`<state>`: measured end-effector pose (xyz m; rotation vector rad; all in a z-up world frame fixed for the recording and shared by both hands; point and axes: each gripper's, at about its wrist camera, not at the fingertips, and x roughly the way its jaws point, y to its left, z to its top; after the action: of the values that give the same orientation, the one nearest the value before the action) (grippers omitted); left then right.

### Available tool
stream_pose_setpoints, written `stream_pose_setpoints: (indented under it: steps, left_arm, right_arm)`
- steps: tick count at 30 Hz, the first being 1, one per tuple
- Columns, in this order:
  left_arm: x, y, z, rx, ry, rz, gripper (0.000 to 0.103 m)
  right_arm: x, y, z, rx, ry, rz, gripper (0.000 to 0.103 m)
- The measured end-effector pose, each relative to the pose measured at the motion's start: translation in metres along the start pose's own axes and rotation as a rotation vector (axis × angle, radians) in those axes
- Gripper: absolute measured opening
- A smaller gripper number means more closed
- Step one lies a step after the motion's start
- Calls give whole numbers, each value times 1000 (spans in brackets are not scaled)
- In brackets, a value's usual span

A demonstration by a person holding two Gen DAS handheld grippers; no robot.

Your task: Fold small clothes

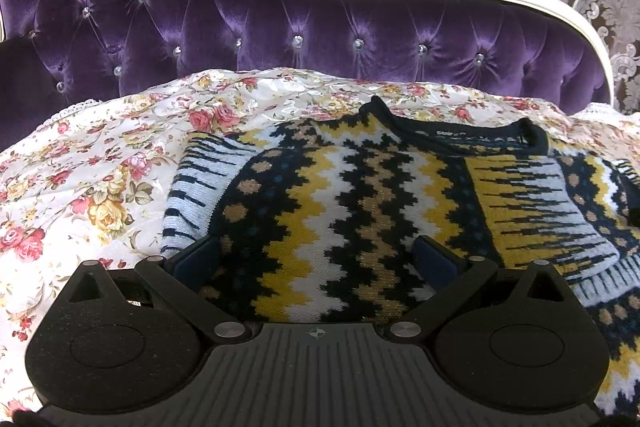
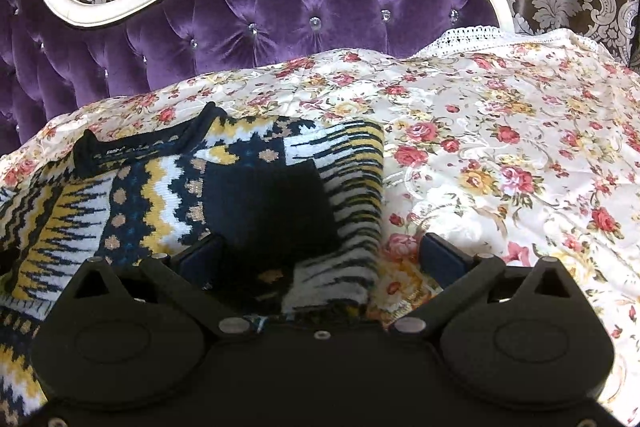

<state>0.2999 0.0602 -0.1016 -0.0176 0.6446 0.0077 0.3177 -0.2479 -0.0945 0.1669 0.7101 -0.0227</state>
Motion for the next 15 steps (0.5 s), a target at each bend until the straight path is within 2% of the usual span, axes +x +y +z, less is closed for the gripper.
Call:
stream_pose_setpoints:
  steps: [2,4,6,7,8,9,12,15]
  left_arm:
    - [0,0,0,1,0,1,103]
    - [0,0,0,1,0,1,103]
    - [0,0,0,1,-1,1,103]
    - [0,0,0,2,-1,1,103]
    - [0,0,0,1,-1,1,103]
    - [0,0,0,2,-1,1,103]
    - [0,0,0,1,-2,0,103]
    - [0,1,0,1,-2,1,103]
  right_arm:
    - [-2,-1,2,-2,6,19,103]
    - [-11,-7,5,47,-51,46,99]
    - [-24,-10,8,73,-137,67,88]
    - [-30,-9,10,58,-173,84,86]
    - [-33,-9,12,35,-196,106,79]
    - [-34,-8,13,15,-199,125,72]
    - [-21,-7,13,0,-136,141,62]
    - [0,-8,10,-10,-74,132,61]
